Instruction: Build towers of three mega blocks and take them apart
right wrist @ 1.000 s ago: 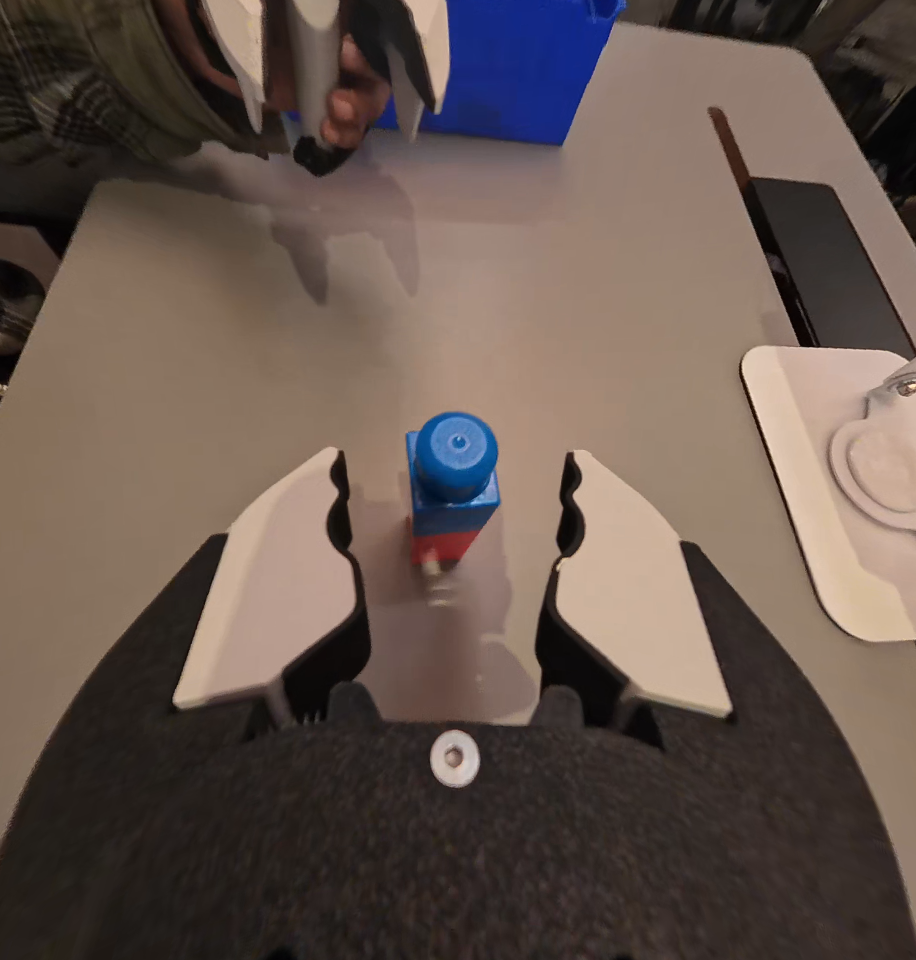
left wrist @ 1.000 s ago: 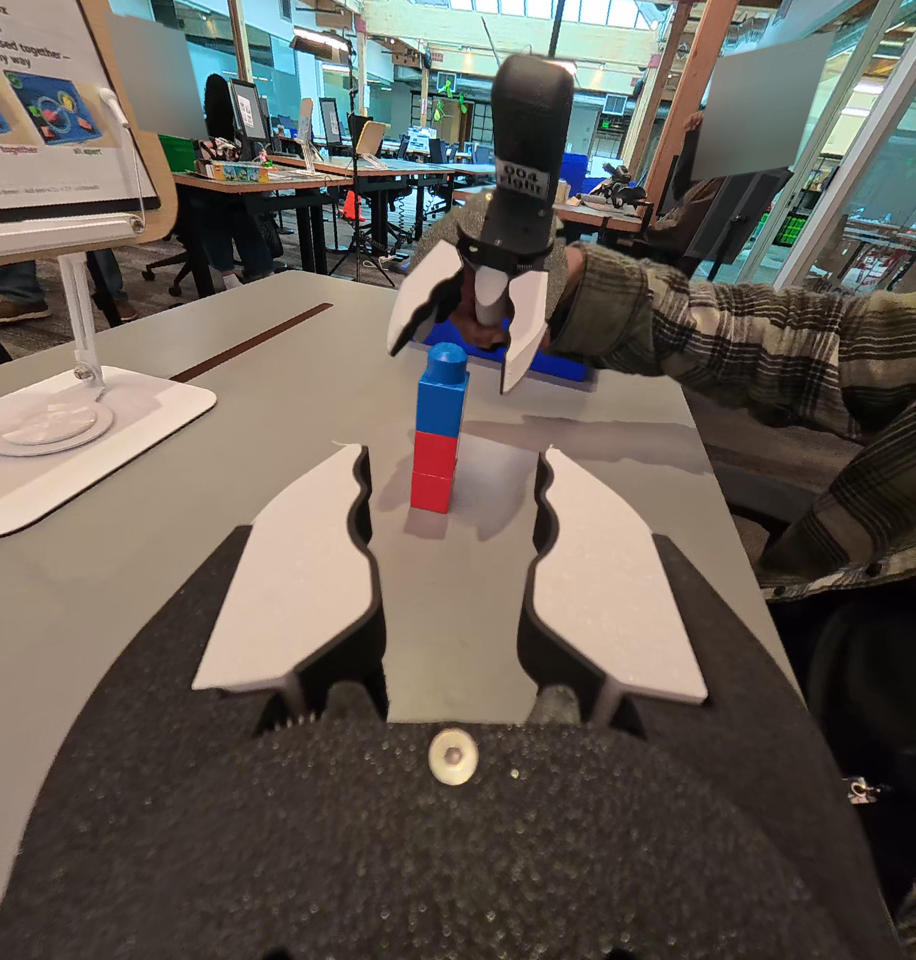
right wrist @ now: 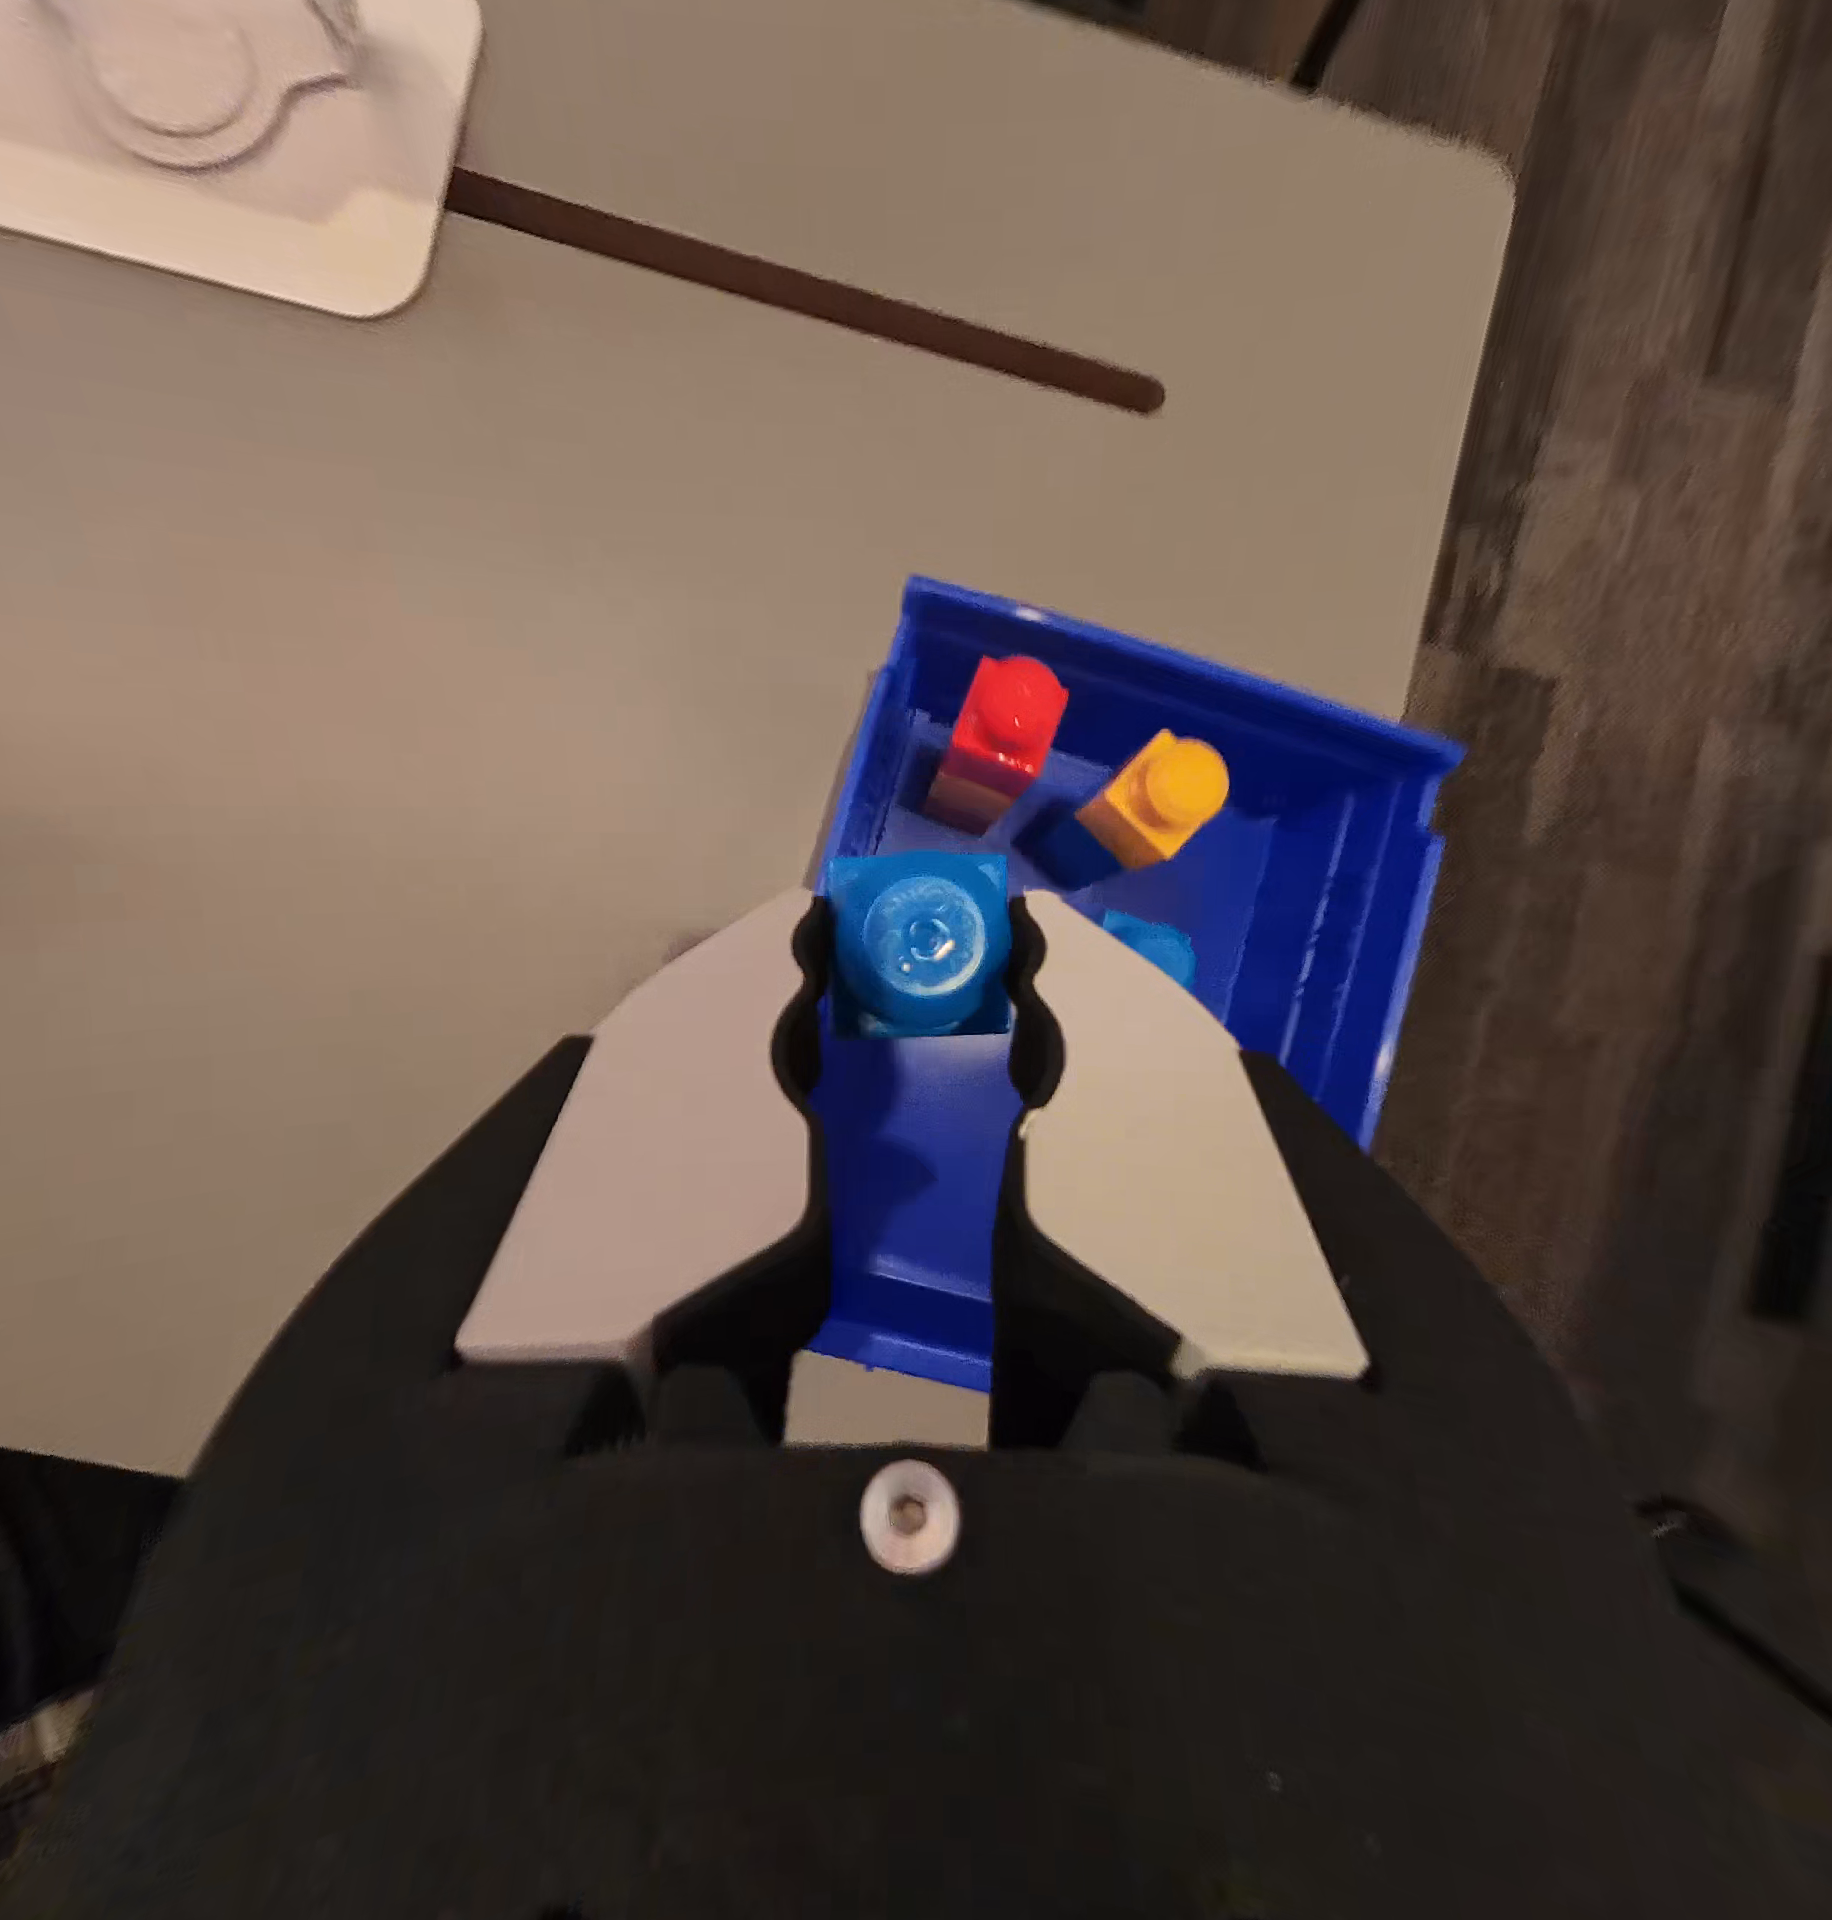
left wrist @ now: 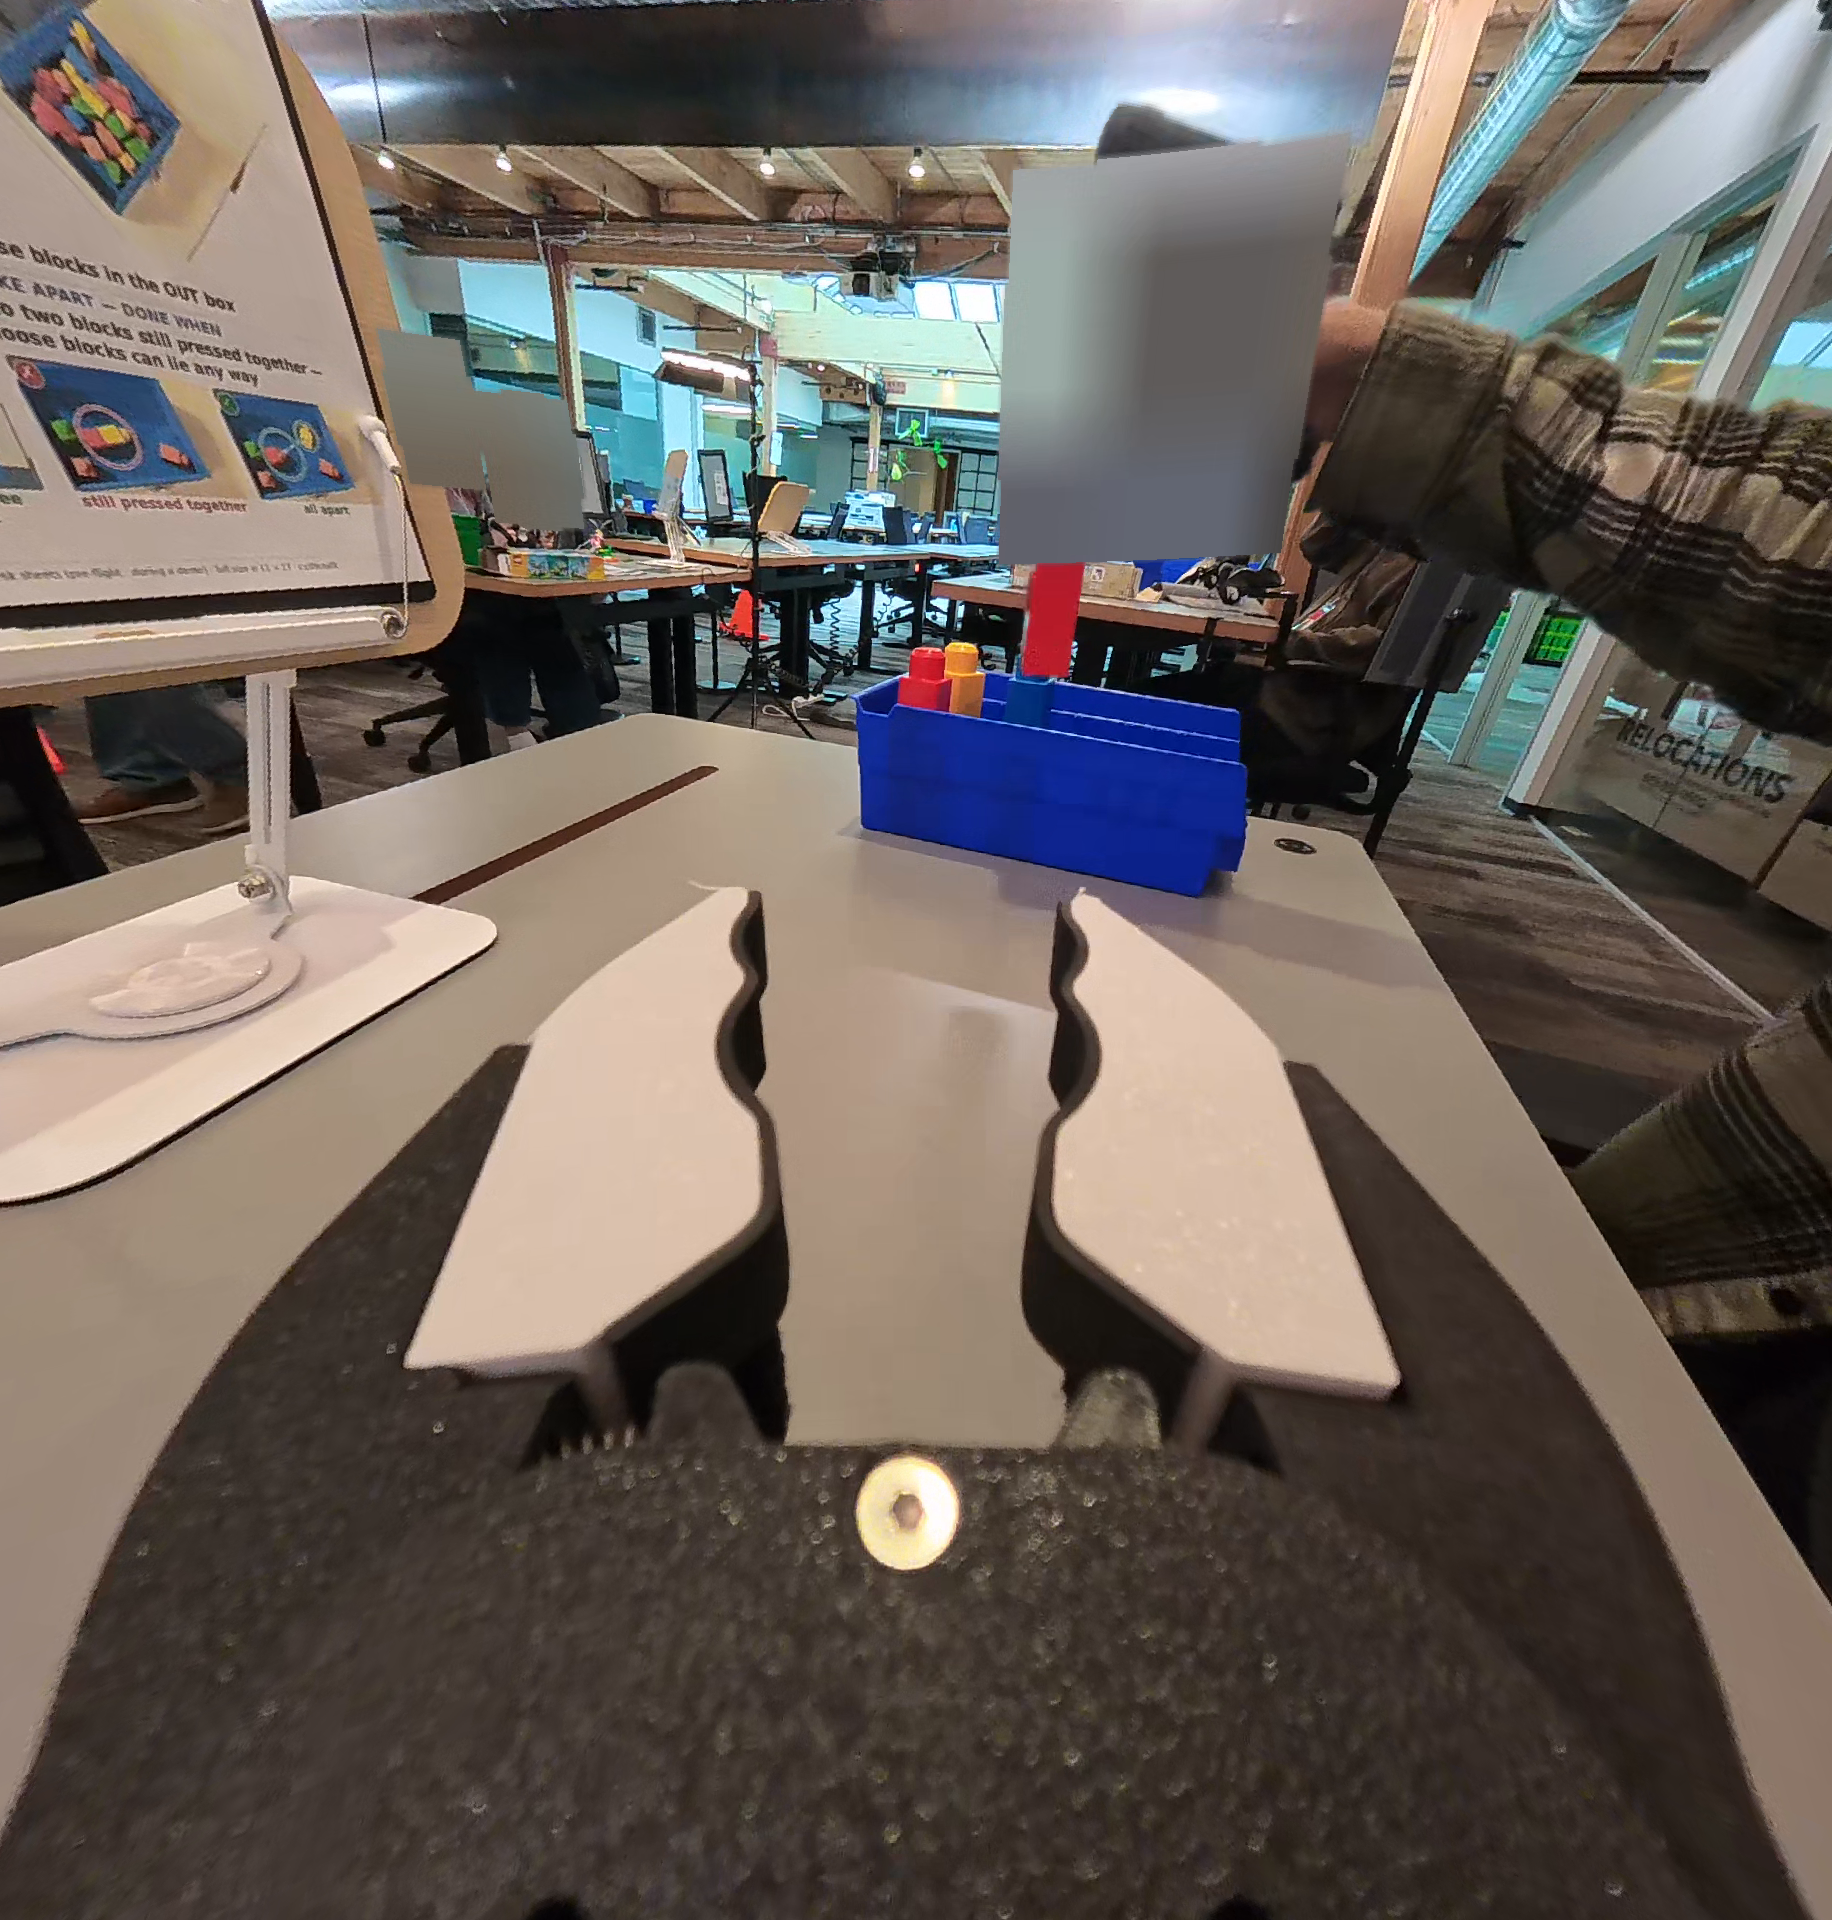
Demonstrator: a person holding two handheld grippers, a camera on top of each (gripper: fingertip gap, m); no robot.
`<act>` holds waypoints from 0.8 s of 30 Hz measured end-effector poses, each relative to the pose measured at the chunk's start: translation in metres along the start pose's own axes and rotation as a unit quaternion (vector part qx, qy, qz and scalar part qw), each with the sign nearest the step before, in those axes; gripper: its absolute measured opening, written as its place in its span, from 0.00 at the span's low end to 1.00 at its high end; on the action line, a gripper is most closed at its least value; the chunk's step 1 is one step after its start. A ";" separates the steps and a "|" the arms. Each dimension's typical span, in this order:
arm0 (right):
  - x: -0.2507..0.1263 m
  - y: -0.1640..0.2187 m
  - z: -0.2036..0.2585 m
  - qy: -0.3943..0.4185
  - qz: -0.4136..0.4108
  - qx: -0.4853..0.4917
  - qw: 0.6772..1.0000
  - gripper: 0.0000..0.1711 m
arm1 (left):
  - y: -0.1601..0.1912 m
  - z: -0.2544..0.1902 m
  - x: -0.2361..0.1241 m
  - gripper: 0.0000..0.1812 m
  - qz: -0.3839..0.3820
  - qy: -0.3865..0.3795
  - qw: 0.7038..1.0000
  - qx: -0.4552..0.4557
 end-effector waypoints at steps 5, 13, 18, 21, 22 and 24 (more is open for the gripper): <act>0.038 0.025 -0.026 0.007 -0.011 0.056 0.998 0.19 | 0.004 0.000 -0.001 0.28 0.006 -0.003 1.000 0.000; 0.084 0.041 -0.033 0.031 -0.043 0.073 0.996 0.19 | 0.003 -0.001 -0.002 0.28 0.004 0.000 1.000 -0.007; 0.108 0.054 -0.032 0.037 -0.017 0.075 0.996 0.19 | 0.004 -0.004 -0.002 0.28 0.008 0.004 1.000 -0.002; 0.112 0.055 -0.034 0.043 -0.029 0.079 0.996 0.19 | 0.004 -0.004 -0.002 0.28 0.007 0.004 1.000 -0.004; 0.112 0.055 -0.034 0.044 -0.032 0.078 0.995 0.19 | 0.004 -0.003 -0.002 0.28 0.006 0.004 1.000 -0.004; 0.111 0.056 -0.034 0.045 -0.028 0.077 0.996 0.19 | 0.003 -0.004 -0.002 0.28 0.005 0.005 1.000 -0.006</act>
Point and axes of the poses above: each gripper's, where its closed fingertips meet, x out along the fingers, y out of its underside, z = x × y across the jaws, the point moved 2 cm from there along -x, back along the fingers, and after that the axes turned 11 degrees about -y, right-handed, at the moved point
